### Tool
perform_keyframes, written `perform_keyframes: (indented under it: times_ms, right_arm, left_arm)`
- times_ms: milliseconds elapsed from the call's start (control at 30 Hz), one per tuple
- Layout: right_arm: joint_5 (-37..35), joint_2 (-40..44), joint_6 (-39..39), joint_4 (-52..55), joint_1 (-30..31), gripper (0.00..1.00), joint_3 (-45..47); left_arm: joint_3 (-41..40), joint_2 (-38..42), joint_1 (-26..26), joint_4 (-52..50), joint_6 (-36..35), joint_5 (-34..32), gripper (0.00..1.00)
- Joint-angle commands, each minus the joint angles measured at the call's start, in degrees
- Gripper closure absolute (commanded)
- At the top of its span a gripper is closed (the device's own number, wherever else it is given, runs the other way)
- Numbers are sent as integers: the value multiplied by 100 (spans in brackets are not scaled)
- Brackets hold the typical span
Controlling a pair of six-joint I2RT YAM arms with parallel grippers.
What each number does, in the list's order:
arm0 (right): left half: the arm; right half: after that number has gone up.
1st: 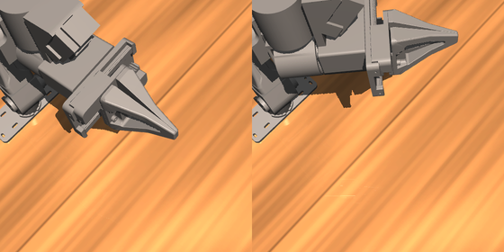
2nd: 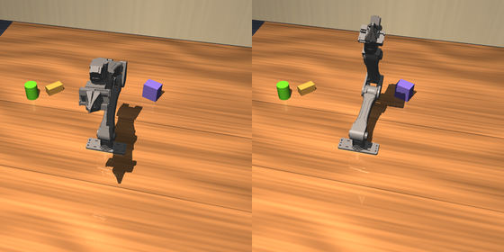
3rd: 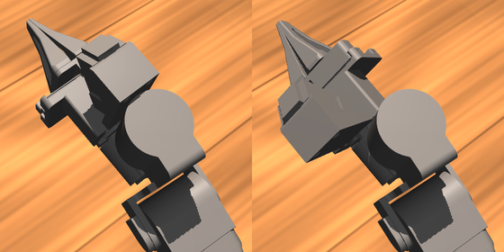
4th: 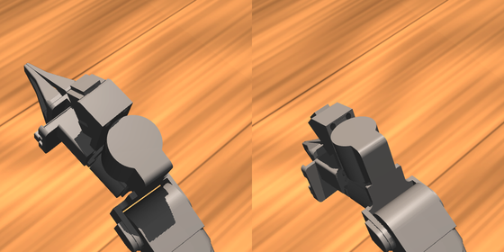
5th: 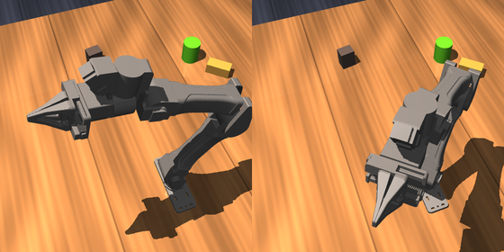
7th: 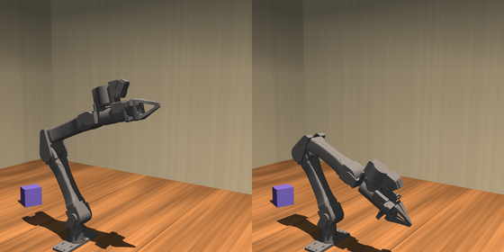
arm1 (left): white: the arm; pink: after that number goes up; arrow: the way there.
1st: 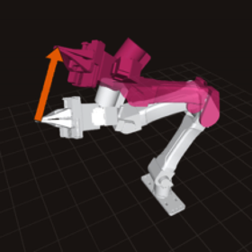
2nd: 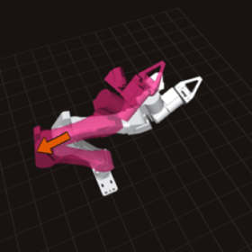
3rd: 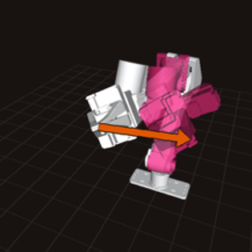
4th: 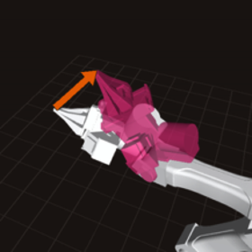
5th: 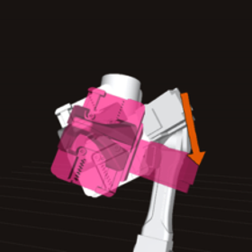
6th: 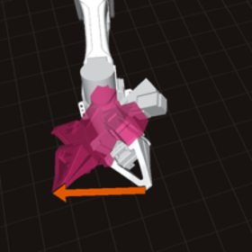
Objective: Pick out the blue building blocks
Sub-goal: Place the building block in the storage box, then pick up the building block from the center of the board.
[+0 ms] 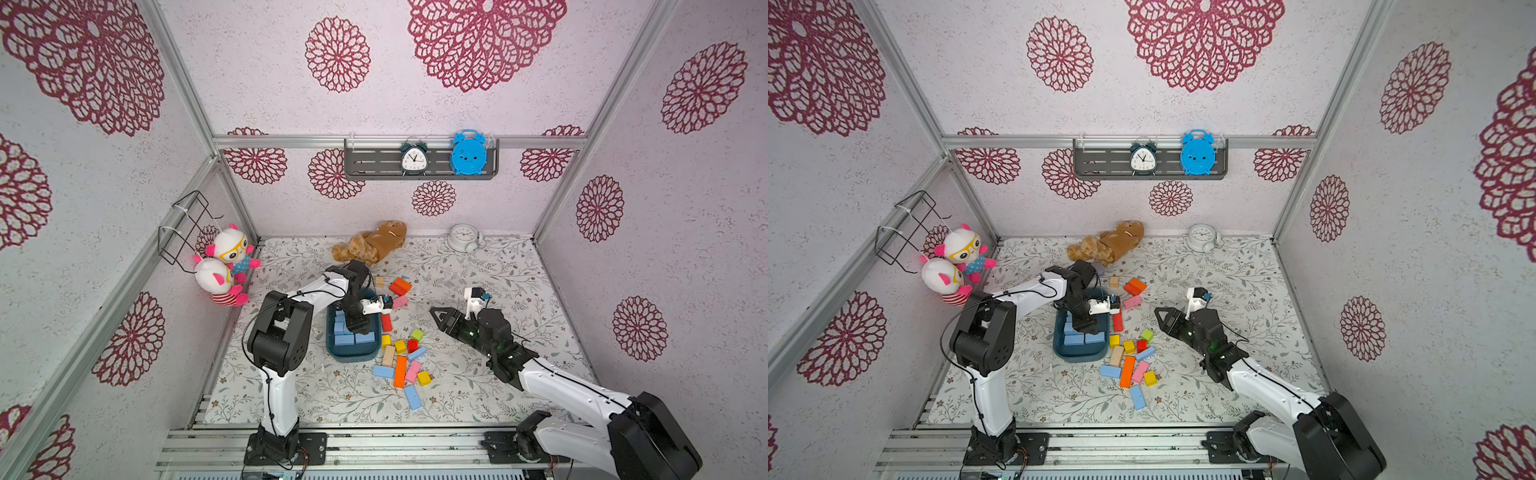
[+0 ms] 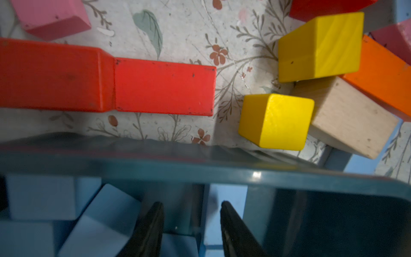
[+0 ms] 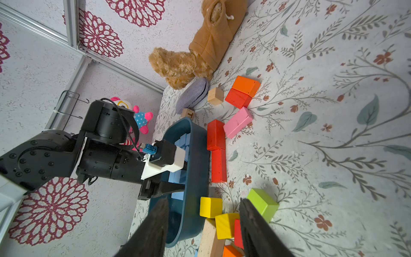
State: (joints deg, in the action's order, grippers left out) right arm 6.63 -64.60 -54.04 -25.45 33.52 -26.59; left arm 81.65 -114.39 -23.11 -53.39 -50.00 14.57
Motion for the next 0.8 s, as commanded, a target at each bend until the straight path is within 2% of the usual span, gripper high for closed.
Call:
perform_keyframes:
  times_ms: [0,133,300,400,533,667,767]
  right_arm:
    - [-50,130,101,-165,-20,45,31]
    - [-160,173,231,205,-21,45,-16]
    - [-338,280,310,764,-20,45,-49]
    - [-488,415,326,1075,-16,45,-5]
    - [-602,619,263,1419,-20,46,100]
    - [-591,916,42,1255,3,46,440]
    - [-693,1209,-105,1197,62,46,715]
  left_arm:
    - [242,131,-19,-154,82,225,49]
    - [553,510,-76,-237,563,514,41]
    - [1155,540,-180,-348,1188,1068,33]
    - [1495,500,-313,-438,1290,1452,30]
    - [1845,353,-709,-543,1192,1252,25]
    - [1916,242,-1141,-450,1006,1113,23]
    - [1976,-161,-1430,-371,921,1103,22]
